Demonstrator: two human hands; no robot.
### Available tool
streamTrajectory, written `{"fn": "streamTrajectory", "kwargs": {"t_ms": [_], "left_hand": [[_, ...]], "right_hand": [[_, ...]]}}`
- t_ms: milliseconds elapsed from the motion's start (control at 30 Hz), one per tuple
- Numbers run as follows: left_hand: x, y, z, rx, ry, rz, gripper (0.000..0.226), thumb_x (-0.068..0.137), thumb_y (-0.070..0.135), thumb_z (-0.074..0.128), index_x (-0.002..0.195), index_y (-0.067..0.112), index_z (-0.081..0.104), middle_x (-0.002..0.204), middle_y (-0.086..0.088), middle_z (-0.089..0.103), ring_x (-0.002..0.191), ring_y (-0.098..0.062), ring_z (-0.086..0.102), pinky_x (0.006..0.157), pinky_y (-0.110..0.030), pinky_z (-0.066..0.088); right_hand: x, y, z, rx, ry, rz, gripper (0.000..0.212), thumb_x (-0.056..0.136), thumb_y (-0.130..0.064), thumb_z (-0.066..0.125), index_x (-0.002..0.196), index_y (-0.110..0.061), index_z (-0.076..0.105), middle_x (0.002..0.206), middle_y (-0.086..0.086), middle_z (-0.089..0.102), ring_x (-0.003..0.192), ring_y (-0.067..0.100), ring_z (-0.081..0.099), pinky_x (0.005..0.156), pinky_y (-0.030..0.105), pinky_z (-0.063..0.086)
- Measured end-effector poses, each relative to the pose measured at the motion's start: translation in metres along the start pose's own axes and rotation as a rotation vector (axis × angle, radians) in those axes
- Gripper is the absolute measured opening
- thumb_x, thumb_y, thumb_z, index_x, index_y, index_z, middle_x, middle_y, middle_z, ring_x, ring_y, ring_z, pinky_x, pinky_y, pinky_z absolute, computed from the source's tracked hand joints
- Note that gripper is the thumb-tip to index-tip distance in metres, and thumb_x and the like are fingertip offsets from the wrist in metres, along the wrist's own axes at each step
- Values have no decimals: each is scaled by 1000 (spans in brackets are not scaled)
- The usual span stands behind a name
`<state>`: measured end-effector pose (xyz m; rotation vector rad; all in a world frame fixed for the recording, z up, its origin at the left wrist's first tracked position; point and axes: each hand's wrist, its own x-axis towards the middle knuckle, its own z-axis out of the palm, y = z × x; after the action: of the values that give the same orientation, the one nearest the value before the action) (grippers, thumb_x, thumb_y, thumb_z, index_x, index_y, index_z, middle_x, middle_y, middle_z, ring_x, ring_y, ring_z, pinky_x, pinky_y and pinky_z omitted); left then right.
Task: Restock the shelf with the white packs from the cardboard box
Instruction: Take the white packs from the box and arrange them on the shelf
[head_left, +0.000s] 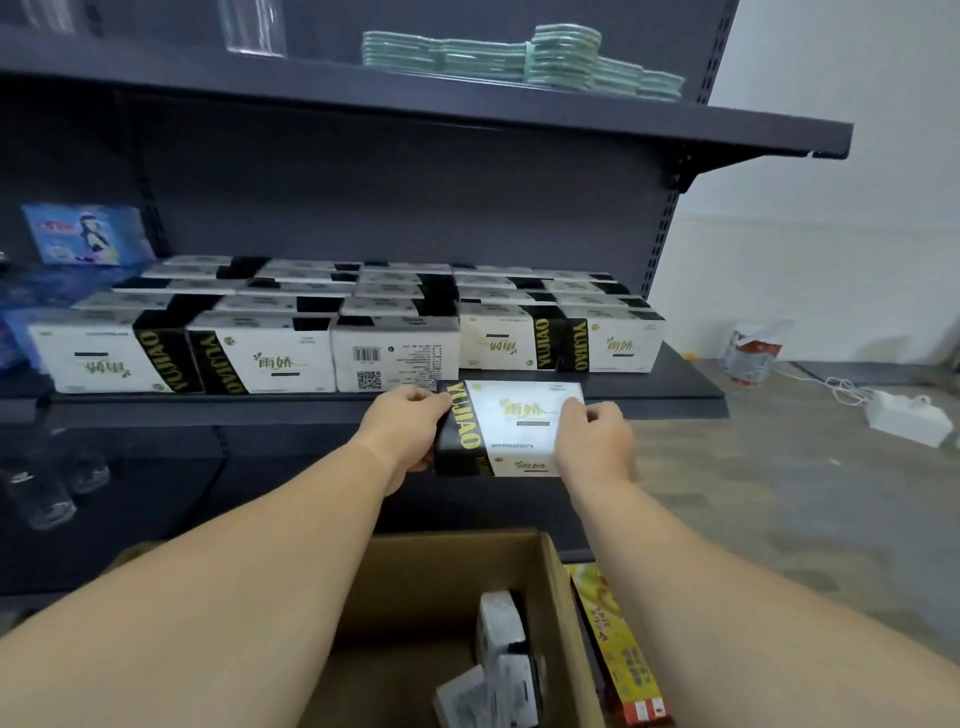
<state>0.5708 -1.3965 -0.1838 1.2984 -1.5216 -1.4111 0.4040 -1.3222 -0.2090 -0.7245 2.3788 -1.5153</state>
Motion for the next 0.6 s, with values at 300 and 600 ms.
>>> {"fn": "streamTrajectory", "kwargs": {"t_ms": [300, 600], "left_hand": [[31, 36, 54, -97, 64, 80, 16, 94, 27, 60, 102, 13, 59, 95, -8, 69, 87, -24, 67, 82, -42, 55], [63, 47, 83, 64, 269, 157, 18, 97, 18, 55, 115, 16, 59, 96, 1, 62, 90, -20, 58, 76, -29, 46]], "right_hand": [[66, -11, -22, 56, -15, -101, 20, 94, -38, 44, 98, -21, 53, 105, 3, 61, 94, 26, 58, 79, 40, 50], [113, -20, -11, 172, -175, -114, 15, 93, -26, 47, 108, -21, 50, 99, 4, 61, 83, 24, 57, 68, 33, 43]]}}
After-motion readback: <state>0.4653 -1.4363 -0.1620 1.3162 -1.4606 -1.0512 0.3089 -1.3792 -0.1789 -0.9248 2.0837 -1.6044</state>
